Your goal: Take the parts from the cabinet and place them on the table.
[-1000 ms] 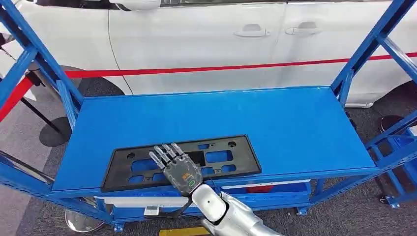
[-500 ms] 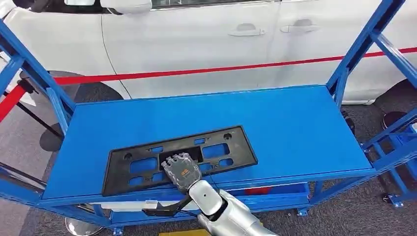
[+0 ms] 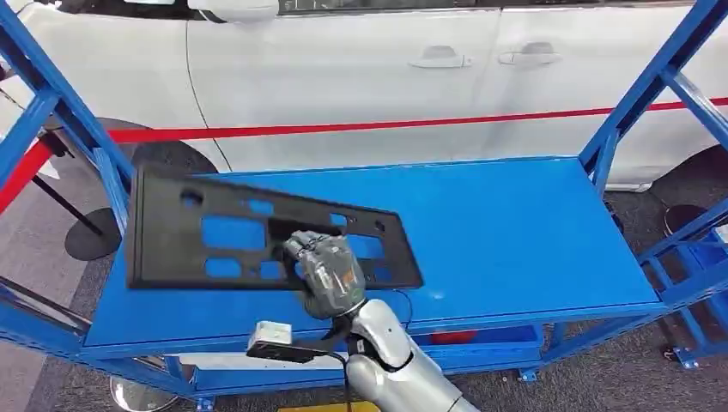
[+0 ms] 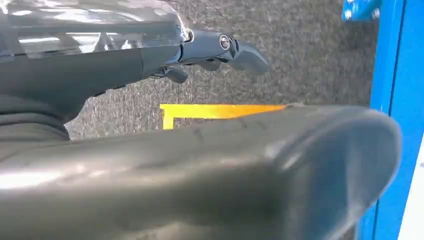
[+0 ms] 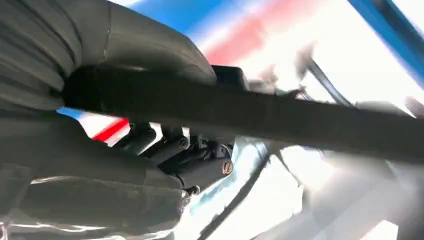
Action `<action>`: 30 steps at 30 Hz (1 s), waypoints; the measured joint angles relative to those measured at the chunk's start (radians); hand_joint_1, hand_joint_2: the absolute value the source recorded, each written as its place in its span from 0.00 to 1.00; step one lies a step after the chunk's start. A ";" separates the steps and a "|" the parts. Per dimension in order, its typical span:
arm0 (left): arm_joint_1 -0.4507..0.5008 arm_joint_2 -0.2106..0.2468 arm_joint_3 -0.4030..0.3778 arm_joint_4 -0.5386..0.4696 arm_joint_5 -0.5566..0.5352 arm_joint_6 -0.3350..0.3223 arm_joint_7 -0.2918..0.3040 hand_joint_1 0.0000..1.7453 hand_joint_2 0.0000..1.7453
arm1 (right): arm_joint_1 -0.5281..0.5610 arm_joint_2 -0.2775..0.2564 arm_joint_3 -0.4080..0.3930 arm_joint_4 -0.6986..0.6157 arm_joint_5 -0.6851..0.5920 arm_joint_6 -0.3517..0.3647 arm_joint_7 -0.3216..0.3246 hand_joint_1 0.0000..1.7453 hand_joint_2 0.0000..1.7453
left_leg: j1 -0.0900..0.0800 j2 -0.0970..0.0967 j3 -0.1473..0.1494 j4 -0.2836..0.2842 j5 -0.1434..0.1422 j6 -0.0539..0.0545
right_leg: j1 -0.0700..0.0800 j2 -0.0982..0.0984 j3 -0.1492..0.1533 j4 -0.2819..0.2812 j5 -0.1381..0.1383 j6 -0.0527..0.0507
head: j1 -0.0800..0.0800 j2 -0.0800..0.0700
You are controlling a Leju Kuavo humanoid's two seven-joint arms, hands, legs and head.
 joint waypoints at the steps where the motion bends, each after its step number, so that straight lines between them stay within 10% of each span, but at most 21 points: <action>1: 0.002 -0.002 0.003 0.000 0.005 0.003 -0.003 0.00 0.00 | 0.018 -0.007 -0.002 -0.080 -0.075 -0.013 -0.022 1.00 1.00 | 0.000 -0.002 0.002 0.000 -0.003 -0.004 | 0.001 -0.001 0.039 -0.075 0.022 -0.008 | 0.000 0.000; 7: 0.005 -0.005 0.018 0.000 0.010 0.008 -0.010 0.00 0.00 | 0.101 -0.056 -0.019 -0.441 -0.274 -0.028 -0.134 1.00 1.00 | -0.004 -0.001 -0.003 0.018 -0.027 -0.039 | 0.000 0.000 0.045 -0.105 0.018 -0.031 | -0.001 0.000; 11: 0.006 -0.006 0.022 0.000 0.015 0.003 -0.016 0.00 0.00 | 0.168 -0.081 -0.043 -0.636 -0.410 -0.033 -0.286 1.00 1.00 | -0.003 -0.001 -0.137 0.299 -0.164 -0.050 | 0.004 -0.008 0.049 -0.103 0.009 -0.044 | -0.002 0.000; 13: 0.009 -0.006 0.024 0.000 0.012 0.003 -0.017 0.00 0.00 | 0.194 -0.102 -0.052 -0.740 -0.439 -0.033 -0.325 1.00 1.00 | -0.003 -0.001 -0.145 0.301 -0.130 -0.049 | 0.005 -0.006 0.053 -0.101 0.003 -0.043 | -0.002 0.000; 16: 0.009 -0.006 0.038 0.000 0.039 0.011 -0.023 0.00 0.00 | 0.248 -0.123 -0.071 -0.873 -0.483 -0.032 -0.371 1.00 1.00 | -0.003 -0.001 -0.036 0.064 0.007 -0.033 | 0.006 -0.002 0.070 -0.095 -0.011 -0.036 | -0.002 0.000; 22: 0.005 -0.012 0.060 0.002 0.048 0.033 -0.010 0.00 0.00 | 0.343 -0.151 -0.102 -0.990 -0.522 -0.031 -0.430 1.00 1.00 | -0.005 0.002 -0.007 0.001 0.000 -0.001 | 0.006 -0.001 0.070 -0.084 -0.026 -0.003 | 0.000 0.000; 27: 0.006 -0.016 0.067 0.002 0.061 0.052 -0.012 0.00 0.00 | 0.388 -0.170 -0.116 -1.005 -0.555 -0.031 -0.433 1.00 1.00 | -0.006 0.005 -0.010 0.002 0.006 0.010 | 0.000 -0.002 -0.073 0.208 -0.162 0.013 | 0.003 0.000; 30: 0.007 -0.021 0.075 0.002 0.071 0.061 -0.015 0.00 0.00 | 0.441 -0.199 -0.125 -1.004 -0.617 -0.008 -0.436 1.00 1.00 | -0.004 0.000 -0.011 0.009 0.003 0.007 | -0.012 -0.004 0.006 0.046 -0.054 0.018 | 0.003 0.000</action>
